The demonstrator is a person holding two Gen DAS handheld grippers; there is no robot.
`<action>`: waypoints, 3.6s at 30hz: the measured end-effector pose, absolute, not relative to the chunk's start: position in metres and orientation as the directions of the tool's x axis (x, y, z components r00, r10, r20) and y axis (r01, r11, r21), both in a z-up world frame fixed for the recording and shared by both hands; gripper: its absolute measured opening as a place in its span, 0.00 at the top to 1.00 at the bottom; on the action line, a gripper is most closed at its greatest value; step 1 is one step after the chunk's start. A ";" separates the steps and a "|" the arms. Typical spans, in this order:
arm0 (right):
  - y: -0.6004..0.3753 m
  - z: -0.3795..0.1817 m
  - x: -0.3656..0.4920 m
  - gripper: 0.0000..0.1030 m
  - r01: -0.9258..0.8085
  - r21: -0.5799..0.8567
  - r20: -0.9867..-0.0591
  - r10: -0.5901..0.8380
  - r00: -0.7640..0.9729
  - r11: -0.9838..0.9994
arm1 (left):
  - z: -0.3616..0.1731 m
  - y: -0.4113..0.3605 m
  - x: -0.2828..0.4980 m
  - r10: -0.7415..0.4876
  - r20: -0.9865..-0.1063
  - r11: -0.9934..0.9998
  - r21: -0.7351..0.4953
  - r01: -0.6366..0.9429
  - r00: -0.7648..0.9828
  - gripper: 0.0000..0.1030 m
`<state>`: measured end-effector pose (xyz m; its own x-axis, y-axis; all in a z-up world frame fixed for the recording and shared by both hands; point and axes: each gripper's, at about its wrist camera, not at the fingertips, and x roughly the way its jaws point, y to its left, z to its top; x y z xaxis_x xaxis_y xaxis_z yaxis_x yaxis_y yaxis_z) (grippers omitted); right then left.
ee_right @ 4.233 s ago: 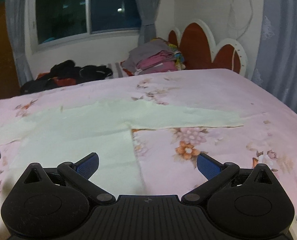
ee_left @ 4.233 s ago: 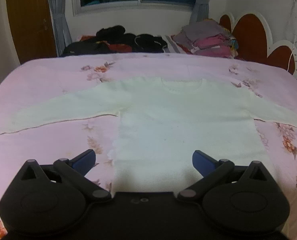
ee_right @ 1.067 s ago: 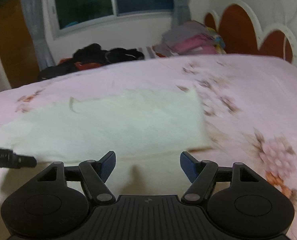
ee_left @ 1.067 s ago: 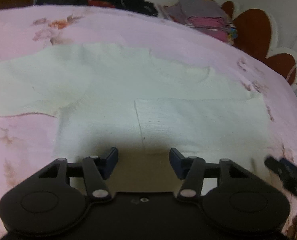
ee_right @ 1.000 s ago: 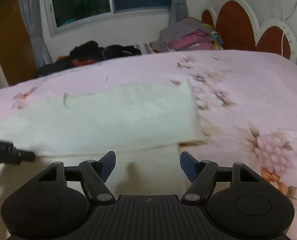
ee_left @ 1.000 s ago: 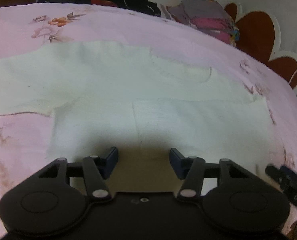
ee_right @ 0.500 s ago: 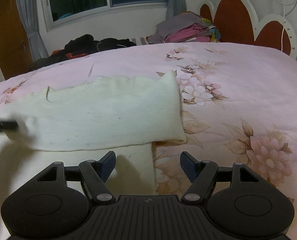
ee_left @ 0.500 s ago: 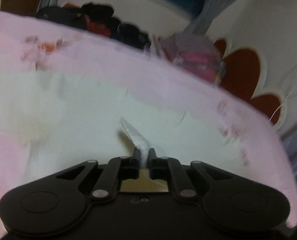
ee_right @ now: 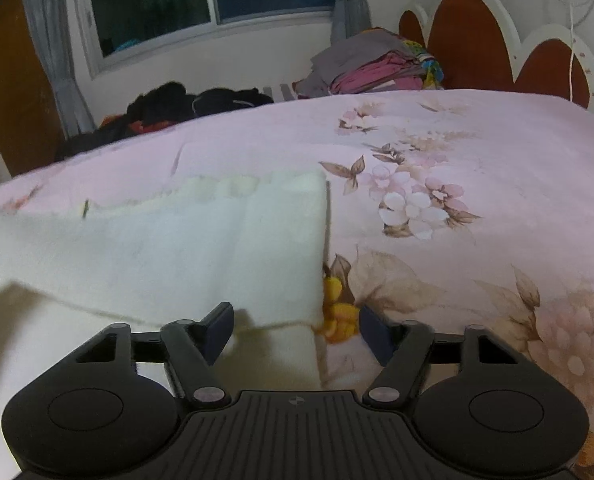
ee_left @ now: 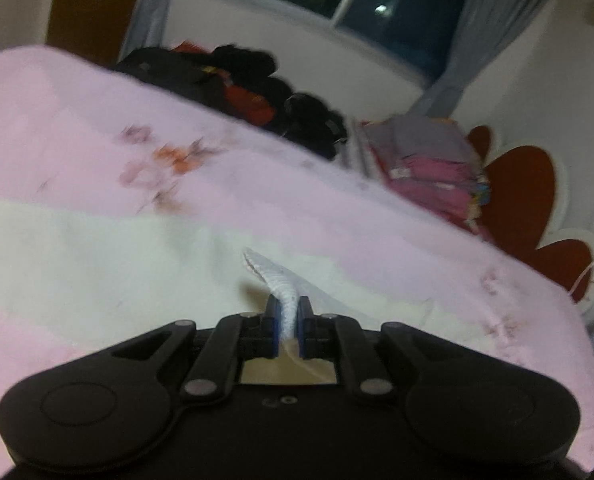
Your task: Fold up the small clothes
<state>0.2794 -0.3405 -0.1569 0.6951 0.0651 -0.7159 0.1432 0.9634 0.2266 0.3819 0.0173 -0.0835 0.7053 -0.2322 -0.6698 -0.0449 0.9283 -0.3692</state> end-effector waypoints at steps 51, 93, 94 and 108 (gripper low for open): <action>-0.339 -0.149 0.367 0.85 0.148 0.157 -0.723 0.011 0.691 0.976 | -0.128 0.000 0.377 -0.076 -0.758 0.996 -0.093 0.008 0.648 0.33; -0.091 -0.164 0.372 0.00 -0.095 0.158 -0.783 0.183 0.594 0.983 | -0.132 0.310 0.320 0.061 -0.745 0.778 -0.382 -0.499 0.665 0.36; -0.091 -0.163 0.372 0.00 -0.094 0.155 -0.785 0.180 0.593 0.983 | -0.134 0.313 0.323 0.056 -0.736 0.767 -0.401 -0.501 0.675 0.36; -0.093 -0.147 0.363 0.11 -0.073 0.106 -0.737 0.127 0.664 0.992 | -0.140 0.322 0.328 0.121 -0.677 0.697 -0.463 -0.547 0.726 0.97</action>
<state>0.3632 -0.0933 -0.1474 0.6636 0.1274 -0.7371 -0.0727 0.9917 0.1060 0.3275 0.3220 -0.1398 0.7264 0.1209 -0.6765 -0.5471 0.6975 -0.4628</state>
